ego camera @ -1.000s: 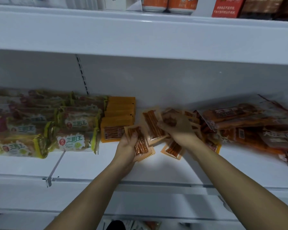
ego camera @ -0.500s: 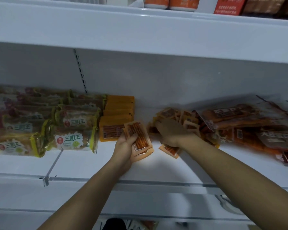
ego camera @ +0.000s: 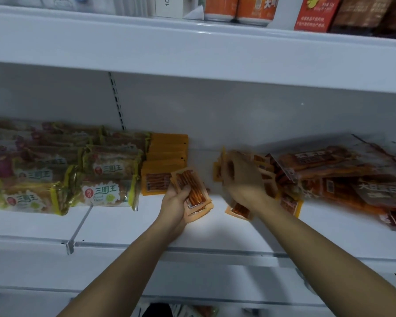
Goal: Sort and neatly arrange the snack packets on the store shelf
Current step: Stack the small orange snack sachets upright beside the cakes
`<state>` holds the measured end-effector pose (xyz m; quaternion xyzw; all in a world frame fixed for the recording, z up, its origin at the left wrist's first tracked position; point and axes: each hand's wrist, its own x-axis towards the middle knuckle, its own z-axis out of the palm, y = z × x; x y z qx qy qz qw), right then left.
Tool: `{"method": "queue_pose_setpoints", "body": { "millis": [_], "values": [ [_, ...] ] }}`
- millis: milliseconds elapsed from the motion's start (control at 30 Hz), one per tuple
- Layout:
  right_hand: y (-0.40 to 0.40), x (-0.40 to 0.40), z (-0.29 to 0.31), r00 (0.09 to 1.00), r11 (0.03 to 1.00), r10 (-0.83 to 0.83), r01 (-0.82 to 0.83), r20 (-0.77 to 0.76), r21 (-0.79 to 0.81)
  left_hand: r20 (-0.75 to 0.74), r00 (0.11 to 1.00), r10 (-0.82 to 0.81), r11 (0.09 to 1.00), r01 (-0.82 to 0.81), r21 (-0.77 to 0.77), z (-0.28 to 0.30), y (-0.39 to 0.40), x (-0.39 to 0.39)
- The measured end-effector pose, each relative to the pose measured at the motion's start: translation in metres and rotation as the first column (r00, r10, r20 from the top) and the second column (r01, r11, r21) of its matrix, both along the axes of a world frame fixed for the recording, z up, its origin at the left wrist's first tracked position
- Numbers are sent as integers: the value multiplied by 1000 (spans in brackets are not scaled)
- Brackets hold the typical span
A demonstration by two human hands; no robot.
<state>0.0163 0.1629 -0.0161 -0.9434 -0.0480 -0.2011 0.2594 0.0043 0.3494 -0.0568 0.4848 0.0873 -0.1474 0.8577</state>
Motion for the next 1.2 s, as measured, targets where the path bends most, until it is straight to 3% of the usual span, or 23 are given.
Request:
{"method": "queue_pose_setpoints", "body": {
  "millis": [67,200,367,467,600,700,767,867,933,1033,1100,1200],
  "values": [
    [16,-14,2,991,994,101,-104,86,38,-4,1000,18,1000,-18,-10,1,-1,-2],
    [46,-34,-11,973,964,232,-231,-5,-132,-53,997,60,994,-65,-90,4,-2,-5],
    [51,-40,-28,956,956,292,-290,36,-43,16,999,43,999,-43,-31,4,2,-7],
    [41,-48,-29,912,912,410,-409,15,-29,-77,995,63,993,-70,-90,1,6,-3],
    [35,-52,-31,908,879,416,-415,-48,-234,-178,982,63,979,-96,-181,5,5,-11],
    [39,-52,-28,888,887,457,-450,54,-106,-88,994,63,986,-76,-150,10,3,-24],
    [40,-53,-21,889,875,447,-458,98,158,-48,999,8,990,-14,-139,19,14,-29],
    [40,-53,-11,899,697,430,-276,-77,662,170,984,-54,993,36,112,23,47,-28],
    [38,-43,-20,847,626,482,-153,-225,765,319,929,-185,929,60,365,21,67,-29],
    [44,-37,-36,791,644,530,-141,-305,752,401,839,-367,678,-54,733,10,79,-29],
    [50,-40,-34,809,721,490,-167,-324,672,412,813,-411,506,-172,845,0,78,-29],
    [54,-41,-31,869,820,393,-183,-300,543,447,801,-398,438,-262,860,-9,73,-31]
  ]
}}
